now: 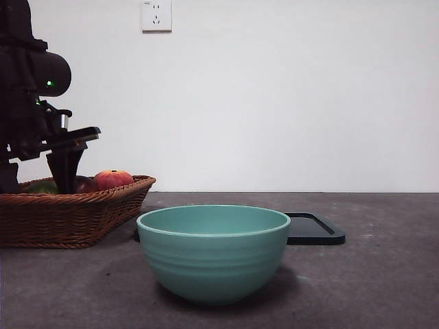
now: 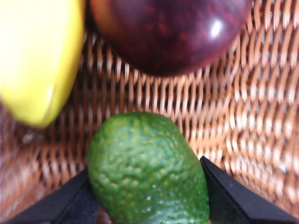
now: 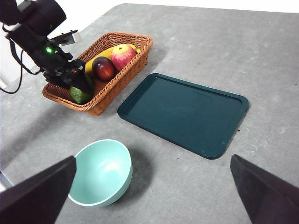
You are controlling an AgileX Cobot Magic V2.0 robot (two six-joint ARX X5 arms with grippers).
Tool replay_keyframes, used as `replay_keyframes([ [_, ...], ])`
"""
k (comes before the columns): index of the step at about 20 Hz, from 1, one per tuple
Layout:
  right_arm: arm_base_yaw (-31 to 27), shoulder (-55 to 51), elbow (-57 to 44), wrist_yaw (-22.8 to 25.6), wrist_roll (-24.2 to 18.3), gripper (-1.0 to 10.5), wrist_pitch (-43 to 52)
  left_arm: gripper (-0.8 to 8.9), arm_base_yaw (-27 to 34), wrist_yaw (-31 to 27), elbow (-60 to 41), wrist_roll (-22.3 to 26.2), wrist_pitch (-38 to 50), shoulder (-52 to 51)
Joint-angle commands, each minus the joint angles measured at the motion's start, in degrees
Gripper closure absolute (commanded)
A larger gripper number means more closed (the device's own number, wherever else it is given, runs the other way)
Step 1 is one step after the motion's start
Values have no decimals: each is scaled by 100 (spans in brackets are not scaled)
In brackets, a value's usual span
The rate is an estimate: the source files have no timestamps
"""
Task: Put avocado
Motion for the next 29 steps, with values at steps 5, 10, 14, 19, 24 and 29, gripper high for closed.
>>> replay_keyframes([
  [5,20,15,87,-26,61,360,35,699,-133,9,966,284,-752,-348],
  [10,20,15,87,-26,61,360,35,699,-833,9,968,302,-1333,-1290],
  [14,20,15,87,-26,61,360,35,699,-1687,9,968,367,-1709,-1600],
  [19,20,15,90,-24,61,360,37,699,-2688,9,962,361,-1644,-1443],
  [24,17,15,87,-26,63,360,35,700,-3530,9,962,363,-1379,-1012],
  [29,20,15,87,-26,107,360,35,700,-3956,9,962,363,-1176,-343],
])
